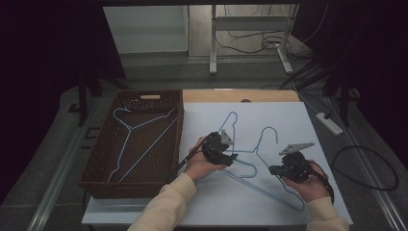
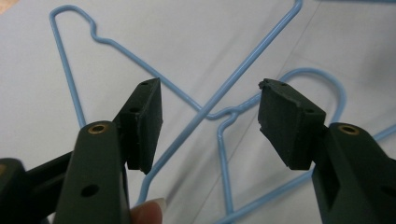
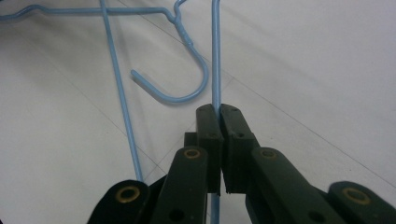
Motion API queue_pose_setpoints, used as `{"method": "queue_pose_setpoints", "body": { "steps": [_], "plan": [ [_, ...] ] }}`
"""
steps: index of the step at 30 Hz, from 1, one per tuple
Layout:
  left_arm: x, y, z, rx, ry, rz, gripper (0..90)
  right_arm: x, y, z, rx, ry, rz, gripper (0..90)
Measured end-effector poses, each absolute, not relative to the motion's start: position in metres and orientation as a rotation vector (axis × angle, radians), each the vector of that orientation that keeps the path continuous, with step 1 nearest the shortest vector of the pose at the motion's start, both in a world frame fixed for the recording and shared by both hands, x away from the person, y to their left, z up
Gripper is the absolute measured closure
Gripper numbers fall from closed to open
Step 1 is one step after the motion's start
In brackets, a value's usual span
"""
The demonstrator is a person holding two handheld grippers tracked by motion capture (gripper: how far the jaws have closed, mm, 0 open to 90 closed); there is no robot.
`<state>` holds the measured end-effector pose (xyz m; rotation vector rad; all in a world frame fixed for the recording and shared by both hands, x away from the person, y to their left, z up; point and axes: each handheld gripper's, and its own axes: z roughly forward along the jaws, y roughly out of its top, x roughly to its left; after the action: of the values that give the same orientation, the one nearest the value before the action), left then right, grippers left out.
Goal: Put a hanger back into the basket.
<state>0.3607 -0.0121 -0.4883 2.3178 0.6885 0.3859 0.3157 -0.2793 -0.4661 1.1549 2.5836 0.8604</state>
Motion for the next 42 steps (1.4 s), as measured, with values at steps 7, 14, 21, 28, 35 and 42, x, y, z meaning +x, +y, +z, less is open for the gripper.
{"method": "queue_pose_setpoints", "body": {
  "steps": [7,14,21,28,35,42],
  "plan": [
    [0.363,-0.019,-0.494,2.347,0.653,0.419,44.0,0.315,-0.281,-0.464,1.133,2.587,0.865,88.0],
    [0.361,-0.021,-0.496,2.384,0.634,0.479,58.0,0.314,-0.281,-0.463,1.121,2.588,0.873,87.9],
    [0.355,-0.027,-0.497,2.452,0.578,0.595,75.0,0.314,-0.281,-0.462,1.109,2.574,0.882,87.7],
    [0.350,-0.030,-0.493,2.481,0.515,0.686,78.2,0.312,-0.284,-0.460,1.063,2.524,0.910,86.7],
    [0.340,-0.033,-0.486,2.468,0.448,0.754,83.1,0.311,-0.293,-0.452,1.068,2.392,0.995,71.5],
    [0.332,-0.033,-0.481,2.474,0.437,0.765,87.0,0.306,-0.300,-0.441,1.040,2.210,1.128,48.4]
  ]
}}
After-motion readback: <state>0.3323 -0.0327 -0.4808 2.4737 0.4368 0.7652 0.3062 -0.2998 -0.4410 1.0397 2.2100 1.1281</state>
